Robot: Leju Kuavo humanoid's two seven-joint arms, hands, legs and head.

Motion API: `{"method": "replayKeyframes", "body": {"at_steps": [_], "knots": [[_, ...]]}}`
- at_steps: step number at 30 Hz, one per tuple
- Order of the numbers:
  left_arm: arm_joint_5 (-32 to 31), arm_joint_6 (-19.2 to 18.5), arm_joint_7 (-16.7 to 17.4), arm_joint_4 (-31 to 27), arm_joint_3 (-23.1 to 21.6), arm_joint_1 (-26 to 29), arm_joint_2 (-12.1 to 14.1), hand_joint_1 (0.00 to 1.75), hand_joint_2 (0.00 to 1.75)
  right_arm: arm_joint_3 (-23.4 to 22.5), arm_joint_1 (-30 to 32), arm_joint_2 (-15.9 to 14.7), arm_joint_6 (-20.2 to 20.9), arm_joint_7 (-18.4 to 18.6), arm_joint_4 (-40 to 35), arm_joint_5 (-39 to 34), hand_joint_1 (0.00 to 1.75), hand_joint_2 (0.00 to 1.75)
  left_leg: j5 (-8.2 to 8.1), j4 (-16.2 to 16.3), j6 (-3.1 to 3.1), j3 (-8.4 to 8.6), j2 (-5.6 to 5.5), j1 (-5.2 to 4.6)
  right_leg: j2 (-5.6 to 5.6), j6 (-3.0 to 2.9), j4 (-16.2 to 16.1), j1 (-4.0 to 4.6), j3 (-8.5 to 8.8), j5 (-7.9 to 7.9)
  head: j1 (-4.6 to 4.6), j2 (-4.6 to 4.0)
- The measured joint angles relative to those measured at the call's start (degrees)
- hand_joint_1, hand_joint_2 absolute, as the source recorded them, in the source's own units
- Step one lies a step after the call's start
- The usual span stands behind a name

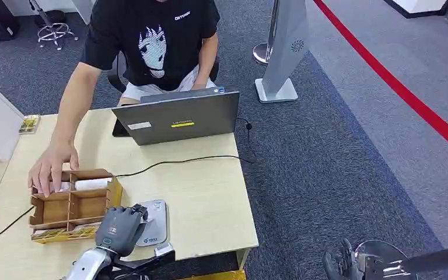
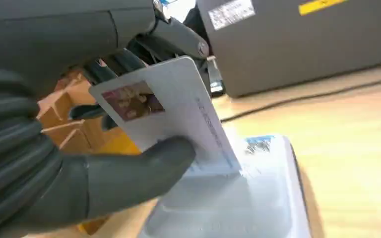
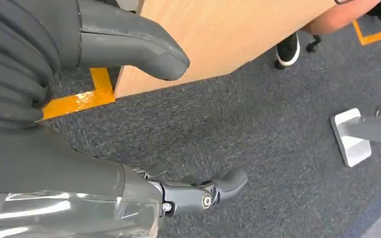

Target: Pass the card to the sensor for recognition and then transmit it.

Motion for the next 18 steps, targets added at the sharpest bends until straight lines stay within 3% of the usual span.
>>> {"method": "replayKeyframes", "body": {"at_steps": [4, 9, 14, 18], "knots": [[-2.9, 3.3, 1.9, -5.5, 0.7, 1.5, 0.1, 1.75, 1.75, 0.4, 1.1, 0.1, -0.6, 0.0, -0.7, -1.7, 0.0, 1.75, 0.0, 0.0, 0.0, -0.06, -0.06, 0.01, -0.05, 0.0, 0.0, 0.01, -0.03, -0.01, 0.0, 0.0], [-8.5, 2.1, 2.9, -18.6, 4.6, 2.1, 0.1, 1.75, 1.75, 0.8, 2.5, 0.5, -0.5, 0.0, -1.6, -2.3, 0.0, 1.75, 0.0, 0.0, 0.0, -0.11, -0.07, 0.01, -0.05, 0.0, 0.0, 0.01, -0.07, -0.01, 0.0, 0.0], [-7.2, 2.1, 3.5, -25.1, 11.4, 1.3, 3.7, 1.75, 1.75, 1.1, 2.7, 0.5, -1.1, -0.7, -1.6, -0.6, 0.0, 1.75, 0.01, 0.0, -0.01, -0.05, -0.02, 0.04, -0.03, -0.01, 0.0, 0.03, -0.06, -0.01, -0.02, 0.0], [-5.9, 0.6, 4.3, -26.8, 16.2, 1.3, 5.6, 1.75, 1.75, 1.3, 2.6, 0.5, -1.8, -0.9, -1.5, -0.7, 0.0, 1.75, 0.05, 0.0, -0.08, -0.09, -0.05, 0.07, -0.05, -0.01, 0.1, 0.06, -0.04, -0.01, -0.02, 0.0]]}}
